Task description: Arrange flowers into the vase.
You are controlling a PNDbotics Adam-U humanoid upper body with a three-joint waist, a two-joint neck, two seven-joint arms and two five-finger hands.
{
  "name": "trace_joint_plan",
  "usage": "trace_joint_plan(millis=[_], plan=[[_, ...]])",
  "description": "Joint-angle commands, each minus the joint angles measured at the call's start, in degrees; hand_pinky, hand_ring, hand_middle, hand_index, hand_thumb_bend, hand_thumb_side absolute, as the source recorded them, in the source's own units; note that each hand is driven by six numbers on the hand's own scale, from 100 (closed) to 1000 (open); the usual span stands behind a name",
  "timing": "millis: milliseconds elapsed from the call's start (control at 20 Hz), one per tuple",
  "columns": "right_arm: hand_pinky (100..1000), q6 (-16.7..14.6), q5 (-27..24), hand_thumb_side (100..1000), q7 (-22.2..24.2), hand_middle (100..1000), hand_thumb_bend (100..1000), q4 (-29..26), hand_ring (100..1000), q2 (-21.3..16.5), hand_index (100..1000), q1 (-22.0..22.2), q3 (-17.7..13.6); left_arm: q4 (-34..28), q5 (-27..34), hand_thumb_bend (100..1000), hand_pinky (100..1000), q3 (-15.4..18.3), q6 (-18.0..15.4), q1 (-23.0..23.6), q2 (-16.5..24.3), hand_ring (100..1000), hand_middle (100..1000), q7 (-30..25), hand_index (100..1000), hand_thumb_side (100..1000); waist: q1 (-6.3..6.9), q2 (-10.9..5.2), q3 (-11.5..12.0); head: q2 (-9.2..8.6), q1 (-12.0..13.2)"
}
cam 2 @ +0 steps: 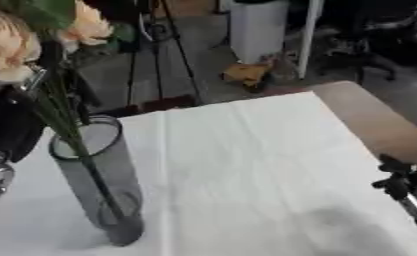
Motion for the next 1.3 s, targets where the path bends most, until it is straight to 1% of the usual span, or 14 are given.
trace_joint_plan(millis=[50,500,550,600,800,1300], plan=[[662,-0.21,-0.29,540,0.17,385,471,-1.04,969,-1.27,703,-0.72,-0.34,-0.47,-2.60,469,391,1.03,-1.17,-0.15,0.81,546,409,0.10,526,935,-0.41,-0.93,0.10,-0.19,-0.11],[662,-0.26,-0.31,540,0.22,385,471,-1.02,969,-1.30,702,-0.72,-0.37,0.38,-9.61,486,418,1.65,-3.35,1.31,0.43,571,434,-1.79,555,929,-0.40,-0.88,0.19,-0.29,-0.14],[662,-0.26,-0.31,543,0.22,385,468,-1.02,969,-1.31,703,-0.71,-0.38,0.42,-10.04,476,421,1.72,-3.55,1.44,0.42,574,437,-1.95,560,942,-0.39,-0.88,0.19,-0.28,-0.14],[662,-0.25,-0.31,539,0.21,385,471,-1.01,969,-1.32,702,-0.68,-0.40,0.43,-10.42,490,423,1.82,-3.75,1.57,0.41,575,438,-2.08,562,925,-0.38,-0.89,0.20,-0.28,-0.14],[662,-0.23,-0.31,539,0.17,385,471,-1.04,969,-1.34,702,-0.63,-0.44,0.35,-11.55,497,428,2.35,-4.37,1.78,0.38,578,441,-2.16,566,914,-0.35,-0.91,0.22,-0.28,-0.21],[662,-0.16,-0.28,538,0.20,385,471,-1.10,970,-1.34,703,-0.55,-0.47,0.23,-12.27,498,430,2.61,-4.78,1.71,0.37,580,442,-2.15,568,909,-0.31,-0.97,0.26,-0.28,-0.25]])
